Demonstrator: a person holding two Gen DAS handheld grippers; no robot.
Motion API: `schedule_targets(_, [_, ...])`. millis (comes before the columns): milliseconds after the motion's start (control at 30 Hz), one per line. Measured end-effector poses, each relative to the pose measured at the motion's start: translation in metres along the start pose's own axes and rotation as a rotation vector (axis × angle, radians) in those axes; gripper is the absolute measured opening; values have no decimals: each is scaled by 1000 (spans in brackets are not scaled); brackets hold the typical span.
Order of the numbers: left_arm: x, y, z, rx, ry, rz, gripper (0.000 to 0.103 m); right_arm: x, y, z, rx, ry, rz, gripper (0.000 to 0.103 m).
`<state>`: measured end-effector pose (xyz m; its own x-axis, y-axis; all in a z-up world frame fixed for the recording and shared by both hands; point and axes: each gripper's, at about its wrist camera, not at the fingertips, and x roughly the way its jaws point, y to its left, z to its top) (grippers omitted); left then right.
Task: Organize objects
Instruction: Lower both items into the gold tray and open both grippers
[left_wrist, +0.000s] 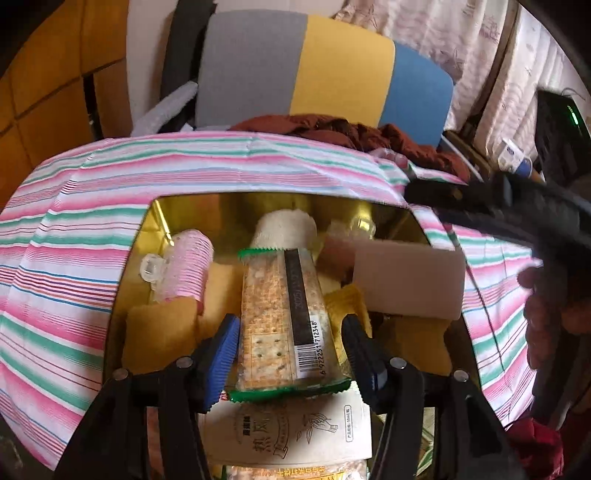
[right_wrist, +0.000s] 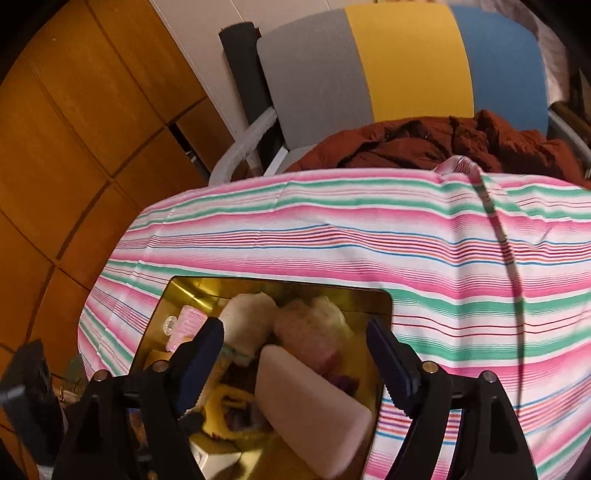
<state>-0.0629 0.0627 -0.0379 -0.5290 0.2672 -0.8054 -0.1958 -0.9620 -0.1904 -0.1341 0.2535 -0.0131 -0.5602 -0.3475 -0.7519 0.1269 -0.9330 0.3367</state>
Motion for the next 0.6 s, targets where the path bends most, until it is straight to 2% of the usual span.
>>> schedule_targets(100, [-14,6,0,-31,-47,18,58,-12,-1,-9,-14,2,6,77])
schedule_targets(167, [-25,11,-3,-61,-82,8,58,-14,2,-17,-32,21,11,63])
schedule_targets(267, [-34,16,-5,-84,-117,-6,58,-12,10,-32,-75,60,24,56])
schedule_targets(333, [-33,16,-4,-77,-110,12,56,-8,15,-40,-93,83,32,56])
schedule_targets(400, [-25,17,-4,-73,-78,19,56,-1,20,-45,-119,91,-8,56])
schedule_targets(500, [-7,13,-4,-67,-24,-10,56,12,23,-47,-132,97,-34,56])
schedule_targets(600, [2,8,-5,-64,-2,-51,53,22,22,-46,-130,104,-52,57])
